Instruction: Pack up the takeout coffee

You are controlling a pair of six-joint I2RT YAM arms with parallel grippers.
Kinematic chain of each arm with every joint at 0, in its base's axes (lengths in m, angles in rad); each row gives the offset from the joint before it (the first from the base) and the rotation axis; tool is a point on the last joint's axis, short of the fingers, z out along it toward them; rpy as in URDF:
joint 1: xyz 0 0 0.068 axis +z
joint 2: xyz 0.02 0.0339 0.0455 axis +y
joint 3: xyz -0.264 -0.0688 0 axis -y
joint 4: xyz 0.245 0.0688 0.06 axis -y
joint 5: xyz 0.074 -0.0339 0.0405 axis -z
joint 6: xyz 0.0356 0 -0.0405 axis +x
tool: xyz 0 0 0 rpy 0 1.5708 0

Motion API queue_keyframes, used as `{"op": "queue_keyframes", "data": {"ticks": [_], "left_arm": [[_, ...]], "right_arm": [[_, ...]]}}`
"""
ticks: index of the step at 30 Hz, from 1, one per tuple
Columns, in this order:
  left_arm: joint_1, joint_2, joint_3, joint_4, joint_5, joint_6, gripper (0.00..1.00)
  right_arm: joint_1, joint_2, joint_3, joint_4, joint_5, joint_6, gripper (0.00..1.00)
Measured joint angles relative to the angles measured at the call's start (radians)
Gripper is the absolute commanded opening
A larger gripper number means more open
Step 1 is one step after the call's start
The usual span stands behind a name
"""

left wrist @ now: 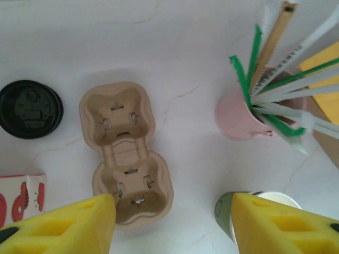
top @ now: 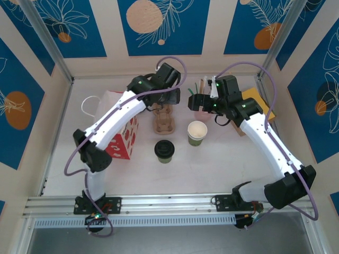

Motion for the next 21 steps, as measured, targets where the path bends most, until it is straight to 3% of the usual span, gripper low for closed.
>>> {"op": "queue_keyframes", "data": {"ticks": [8, 21], "left_arm": [[0.005, 0.127, 0.058, -0.055, -0.026, -0.078, 0.54], [0.073, 0.273, 0.062, -0.097, 0.06, -0.132, 0.46]], "right_arm": [[-0.013, -0.024, -0.029, 0.004, -0.017, -0.002, 0.99], [-0.031, -0.09, -0.129, 0.008, -0.062, -0.002, 0.99]]}}
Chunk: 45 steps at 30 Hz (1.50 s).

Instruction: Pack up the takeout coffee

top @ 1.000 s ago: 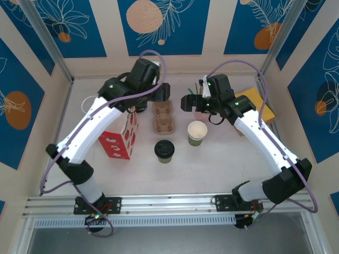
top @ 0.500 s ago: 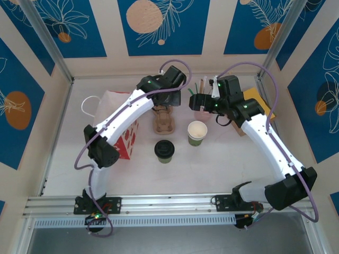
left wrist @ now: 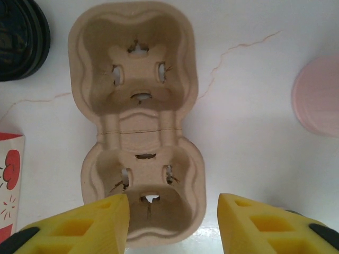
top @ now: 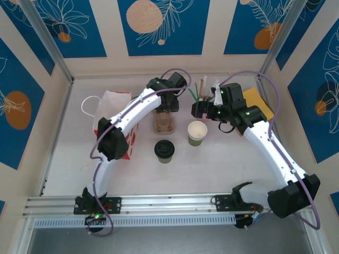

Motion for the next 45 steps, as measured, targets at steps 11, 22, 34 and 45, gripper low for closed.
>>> {"op": "queue_keyframes", "data": {"ticks": [11, 22, 34, 45], "left_arm": [[0.047, 0.076, 0.0, -0.014, 0.057, 0.004, 0.43], [0.097, 0.114, 0.0, -0.008, 0.097, 0.013, 0.43], [0.101, 0.211, 0.11, -0.04, 0.128, 0.037, 0.43], [0.101, 0.212, 0.123, -0.068, 0.117, 0.037, 0.45]], "right_arm": [[0.0, -0.004, -0.013, 0.014, -0.011, 0.0, 0.99], [0.0, -0.004, -0.021, 0.017, -0.014, 0.0, 0.99], [-0.003, -0.004, -0.026, 0.017, -0.014, 0.0, 0.99], [-0.004, -0.004, -0.033, 0.022, -0.014, 0.0, 0.99]]}}
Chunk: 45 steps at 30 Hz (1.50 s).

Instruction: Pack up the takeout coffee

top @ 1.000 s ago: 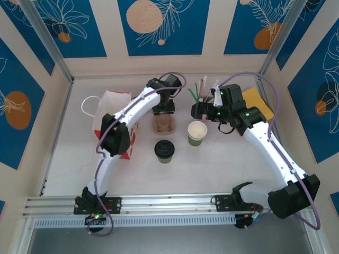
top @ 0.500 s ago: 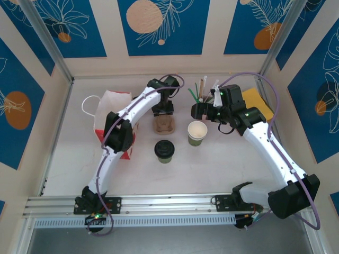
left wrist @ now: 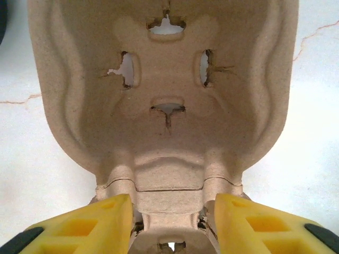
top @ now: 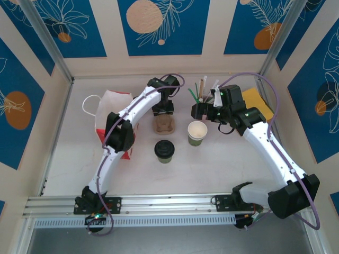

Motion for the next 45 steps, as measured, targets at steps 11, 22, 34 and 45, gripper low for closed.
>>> {"op": "queue_keyframes", "data": {"ticks": [11, 22, 34, 45], "left_arm": [[-0.012, 0.016, 0.056, -0.049, -0.077, 0.01, 0.46], [-0.071, 0.014, 0.062, -0.084, -0.17, 0.019, 0.47], [-0.101, -0.061, 0.054, -0.119, -0.187, -0.003, 0.48], [-0.114, -0.18, -0.135, -0.063, -0.18, -0.057, 0.48]], "right_arm": [[0.0, 0.0, 0.0, 0.005, -0.001, 0.0, 0.99], [0.0, 0.0, 0.0, 0.01, -0.019, 0.001, 0.99], [0.001, 0.0, 0.0, 0.011, -0.023, 0.003, 0.99], [0.014, 0.001, 0.0, 0.018, -0.027, 0.003, 0.99]]}}
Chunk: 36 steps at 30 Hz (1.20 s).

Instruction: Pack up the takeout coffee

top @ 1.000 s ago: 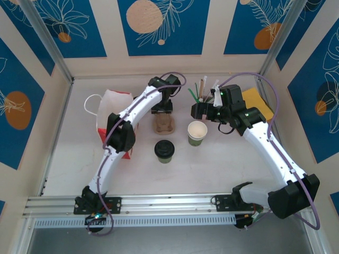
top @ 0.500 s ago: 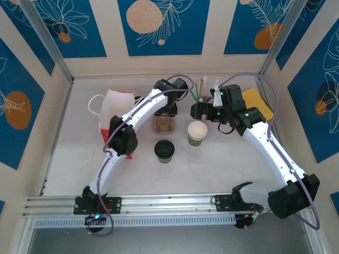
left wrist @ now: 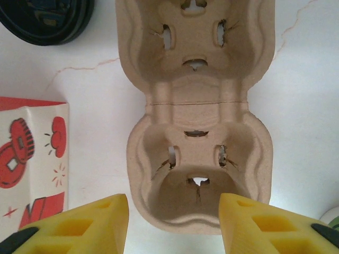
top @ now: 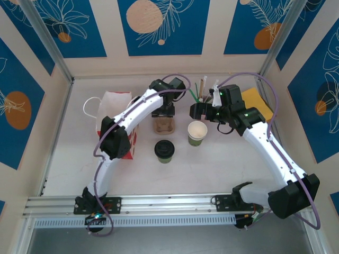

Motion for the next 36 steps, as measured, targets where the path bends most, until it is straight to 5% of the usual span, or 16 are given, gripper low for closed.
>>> {"op": "queue_keyframes", "data": {"ticks": [16, 36], "left_arm": [[0.01, 0.012, -0.097, 0.122, 0.045, -0.04, 0.52], [0.077, 0.124, 0.01, 0.133, 0.061, 0.005, 0.51]], "right_arm": [[0.006, 0.0, -0.019, 0.007, 0.0, 0.0, 0.99], [0.005, 0.003, -0.019, 0.007, 0.001, 0.0, 0.99]]}}
